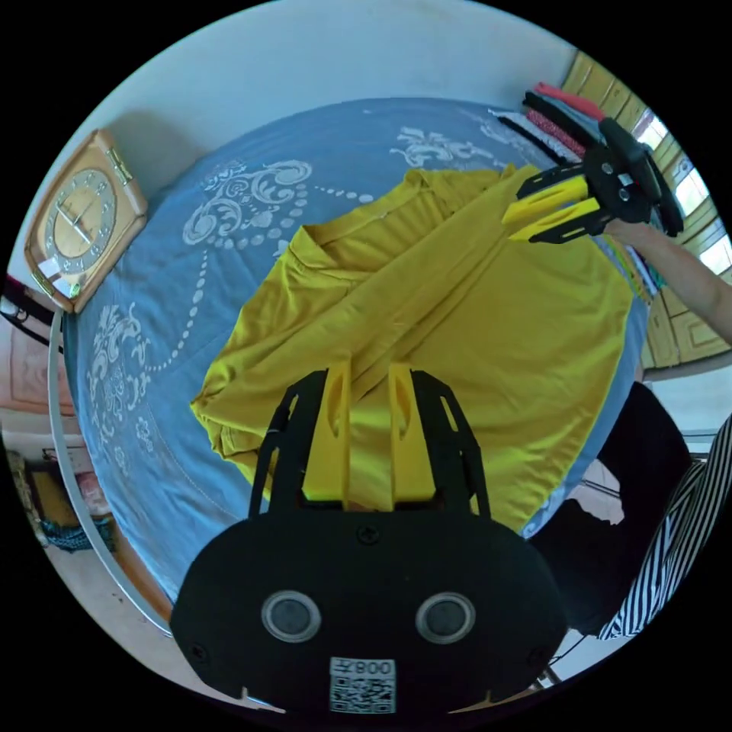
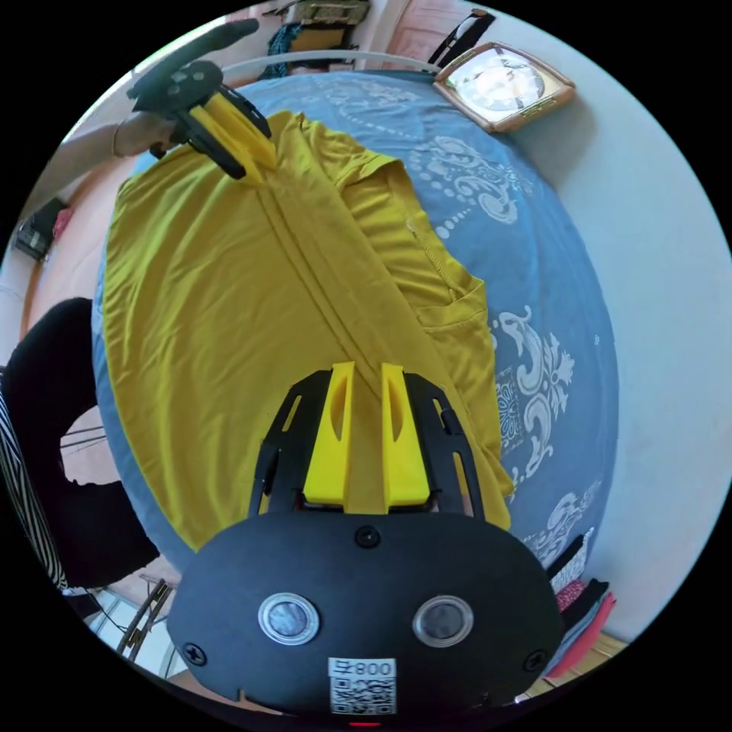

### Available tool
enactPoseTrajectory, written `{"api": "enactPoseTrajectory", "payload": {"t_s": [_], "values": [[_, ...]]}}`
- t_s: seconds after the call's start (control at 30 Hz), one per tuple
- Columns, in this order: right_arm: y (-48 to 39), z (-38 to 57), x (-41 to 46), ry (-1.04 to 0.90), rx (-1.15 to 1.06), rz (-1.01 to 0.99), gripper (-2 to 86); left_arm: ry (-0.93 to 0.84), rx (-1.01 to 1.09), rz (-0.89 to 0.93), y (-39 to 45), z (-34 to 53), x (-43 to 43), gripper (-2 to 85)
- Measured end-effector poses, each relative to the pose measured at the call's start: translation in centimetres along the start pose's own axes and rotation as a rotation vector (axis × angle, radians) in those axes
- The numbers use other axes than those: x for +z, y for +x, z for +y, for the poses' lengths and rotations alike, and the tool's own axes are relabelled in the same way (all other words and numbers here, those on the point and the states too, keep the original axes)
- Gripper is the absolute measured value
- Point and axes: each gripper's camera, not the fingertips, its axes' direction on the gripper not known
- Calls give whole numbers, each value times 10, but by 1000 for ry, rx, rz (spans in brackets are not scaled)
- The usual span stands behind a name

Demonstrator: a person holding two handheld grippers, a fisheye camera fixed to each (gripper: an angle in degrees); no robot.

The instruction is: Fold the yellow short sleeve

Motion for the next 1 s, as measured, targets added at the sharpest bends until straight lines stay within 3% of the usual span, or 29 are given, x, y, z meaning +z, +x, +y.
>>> {"api": "enactPoseTrajectory", "payload": {"t_s": [0.53, 0.87, 1.0], "values": [[90, -82, -74, 77, 57, -38, 9, 137, -74, 15, -32, -75, -36, 12], [180, -116, -44, -75, 188, -226, 35, 68, -263, 80, -101, -108, -12, 22], [185, -92, -53, 24, 225, -279, 47, 216, -354, 154, -122, -70, -33, 45]]}}
